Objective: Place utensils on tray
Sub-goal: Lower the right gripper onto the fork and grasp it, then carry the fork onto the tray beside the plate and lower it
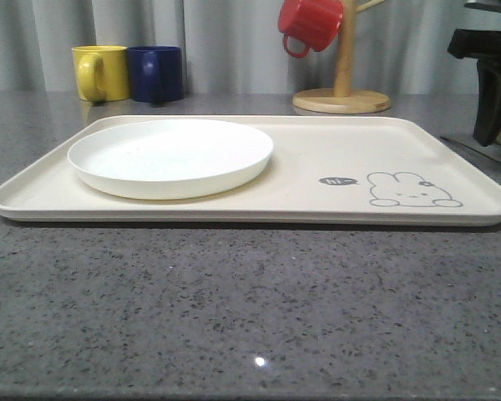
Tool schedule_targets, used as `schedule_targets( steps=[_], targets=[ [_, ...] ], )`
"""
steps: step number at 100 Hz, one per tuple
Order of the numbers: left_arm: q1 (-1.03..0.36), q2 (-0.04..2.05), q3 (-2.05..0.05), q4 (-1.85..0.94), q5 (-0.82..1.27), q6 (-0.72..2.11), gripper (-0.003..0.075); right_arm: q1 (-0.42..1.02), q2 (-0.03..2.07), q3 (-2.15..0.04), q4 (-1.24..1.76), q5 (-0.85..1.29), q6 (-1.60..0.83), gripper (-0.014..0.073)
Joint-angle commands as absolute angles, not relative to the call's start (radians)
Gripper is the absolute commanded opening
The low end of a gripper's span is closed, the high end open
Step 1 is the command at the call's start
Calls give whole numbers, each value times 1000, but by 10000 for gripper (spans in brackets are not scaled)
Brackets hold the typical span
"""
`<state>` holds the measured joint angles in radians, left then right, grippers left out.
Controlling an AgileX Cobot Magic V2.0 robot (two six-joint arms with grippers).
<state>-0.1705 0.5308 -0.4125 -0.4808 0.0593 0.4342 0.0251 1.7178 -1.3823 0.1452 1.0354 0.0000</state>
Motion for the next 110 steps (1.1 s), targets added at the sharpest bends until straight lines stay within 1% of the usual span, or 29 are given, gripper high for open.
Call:
schedule_targets(
  steps=[1, 25, 35, 42, 61, 68, 71, 92, 110],
  targets=[
    [-178, 535, -441, -485, -15, 430, -18, 26, 1688, -1417, 143, 1021, -18, 383],
    [-178, 535, -441, -485, -15, 430, -18, 26, 1729, -1417, 143, 1027, -18, 383],
    [-178, 535, -441, -485, -14, 430, -18, 26, 1731, -1417, 143, 1032, -18, 367],
    [-178, 535, -441, -485, -14, 430, -18, 26, 1731, -1417, 143, 1038, -18, 318],
    [-178, 535, -441, -485, -14, 430, -18, 26, 1730, -1417, 143, 1059, -18, 102],
    [-178, 535, -441, -485, -14, 430, -18, 26, 1729, -1419, 143, 1059, -18, 33],
    [-178, 535, -441, -485, -14, 430, -18, 26, 1729, -1422, 143, 1059, -18, 16],
    [-178, 535, -441, -485, -14, 430, -18, 26, 1714, -1470, 143, 1089, -9, 10],
    [-178, 535, -441, -485, -14, 430, -18, 33, 1638, -1505, 143, 1112, 59, 10]
  ],
)
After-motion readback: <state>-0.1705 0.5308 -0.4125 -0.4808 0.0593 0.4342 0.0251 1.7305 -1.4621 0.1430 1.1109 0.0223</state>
